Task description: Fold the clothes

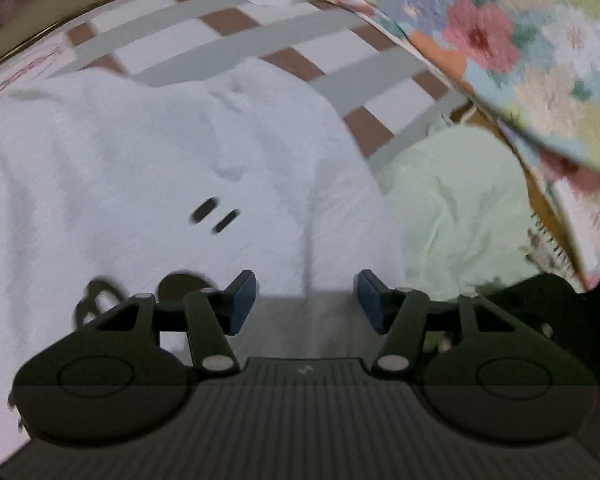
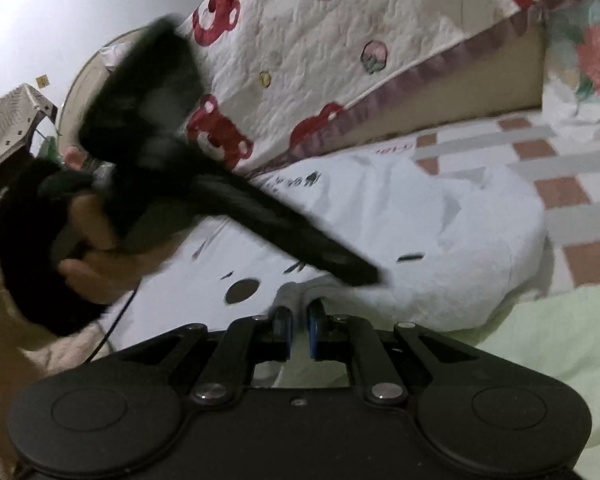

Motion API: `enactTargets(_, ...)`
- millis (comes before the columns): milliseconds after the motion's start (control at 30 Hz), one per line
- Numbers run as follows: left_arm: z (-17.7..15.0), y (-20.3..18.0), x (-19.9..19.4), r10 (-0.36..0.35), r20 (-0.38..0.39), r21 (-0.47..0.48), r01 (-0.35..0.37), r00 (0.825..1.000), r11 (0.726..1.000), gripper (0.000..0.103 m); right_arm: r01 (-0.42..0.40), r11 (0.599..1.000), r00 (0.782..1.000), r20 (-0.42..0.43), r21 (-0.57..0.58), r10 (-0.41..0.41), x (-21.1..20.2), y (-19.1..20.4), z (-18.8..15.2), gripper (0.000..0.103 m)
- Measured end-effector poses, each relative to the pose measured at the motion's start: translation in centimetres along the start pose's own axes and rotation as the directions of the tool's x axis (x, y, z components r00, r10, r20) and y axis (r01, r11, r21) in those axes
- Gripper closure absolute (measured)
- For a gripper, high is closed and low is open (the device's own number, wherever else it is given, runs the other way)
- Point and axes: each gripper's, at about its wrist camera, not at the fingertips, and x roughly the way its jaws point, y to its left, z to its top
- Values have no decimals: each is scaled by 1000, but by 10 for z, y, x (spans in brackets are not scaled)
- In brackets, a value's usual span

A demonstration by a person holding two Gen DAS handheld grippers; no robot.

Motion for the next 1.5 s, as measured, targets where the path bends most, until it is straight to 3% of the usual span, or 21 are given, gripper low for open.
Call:
enactTargets(167, 1, 1, 14, -75, -34, -37, 74, 997, 997, 43, -42, 998, 999, -11, 38, 43, 6, -8, -5, 93)
enactTargets(333, -13, 8, 25, -18, -94, -24, 16, 995, 1000, 41, -89, 996, 995, -37, 26, 90, 15, -6, -4, 93)
enactTargets(367, -16, 12, 28, 18, -119, -33, -22, 993, 999, 41, -99, 995, 994, -46, 16, 100, 17, -5, -3, 93)
enactTargets(433, -22, 20, 26, 74, -103, -18, -76, 992, 997, 56, -103, 994, 991, -92, -22, 101, 23, 0, 1, 93)
enactTargets(467, -25, 24, 22, 74, -80, -22, -76, 994, 997, 77, -91, 994, 990, -112, -56, 85, 26, 4, 3, 93)
enactTargets(500, -28, 28, 18, 73, -57, -26, -75, 996, 997, 88, -79, 993, 989, -131, -84, 67, 28, 7, 6, 93)
enactTargets(600, -43, 45, 3, 82, 42, -124, -76, 996, 989, 94, -55, 994, 990, -133, -91, 42, 25, 6, 15, 88)
enactTargets(733, -76, 84, -8, 163, 97, -337, -122, 982, 934, 96, 18, 996, 996, -88, 88, -10, 17, -23, 19, 60)
enactTargets(833, -101, 118, -10, 136, 126, -502, -55, 983, 863, 96, 87, 966, 995, -68, 242, -73, 13, -50, 20, 60)
enactTargets(900, -114, 127, -12, 103, 172, -552, 9, 980, 833, 96, 136, 943, 990, -67, 303, -121, 11, -62, 21, 59)
enactTargets(1000, -124, 130, -13, 91, 215, -574, 50, 972, 817, 96, 248, 950, 967, -111, 188, -231, 26, -55, 25, 52)
enactTargets(1067, -128, 133, -15, 92, 229, -584, 61, 969, 810, 96, 292, 949, 951, -136, 116, -277, 39, -50, 24, 36)
enactTargets(1100, -129, 134, -16, 97, 235, -589, 62, 967, 806, 96, 315, 948, 940, -152, 46, -305, 48, -45, 24, 34)
enactTargets(1200, -129, 134, -19, 121, 236, -584, 42, 964, 811, 95, 371, 904, 892, -190, -213, -411, 79, -30, 20, 31)
enactTargets(1233, -130, 133, -20, 120, 238, -583, 43, 964, 811, 95, 383, 892, 882, -191, -241, -431, 86, -29, 18, 24)
enactTargets(1267, -132, 134, -21, 117, 240, -584, 47, 964, 811, 95, 392, 888, 878, -190, -243, -439, 90, -30, 16, 18)
enactTargets(1433, -137, 138, -24, 105, 247, -589, 64, 963, 805, 93, 439, 889, 882, -130, -128, -454, 97, -48, 20, 13)
enactTargets(1467, -138, 138, -24, 104, 250, -586, 64, 963, 808, 93, 451, 884, 879, -114, -121, -464, 100, -48, 21, 19)
enactTargets(1500, -140, 138, -26, 104, 250, -584, 64, 963, 809, 93, 464, 878, 875, -97, -117, -475, 103, -47, 21, 32)
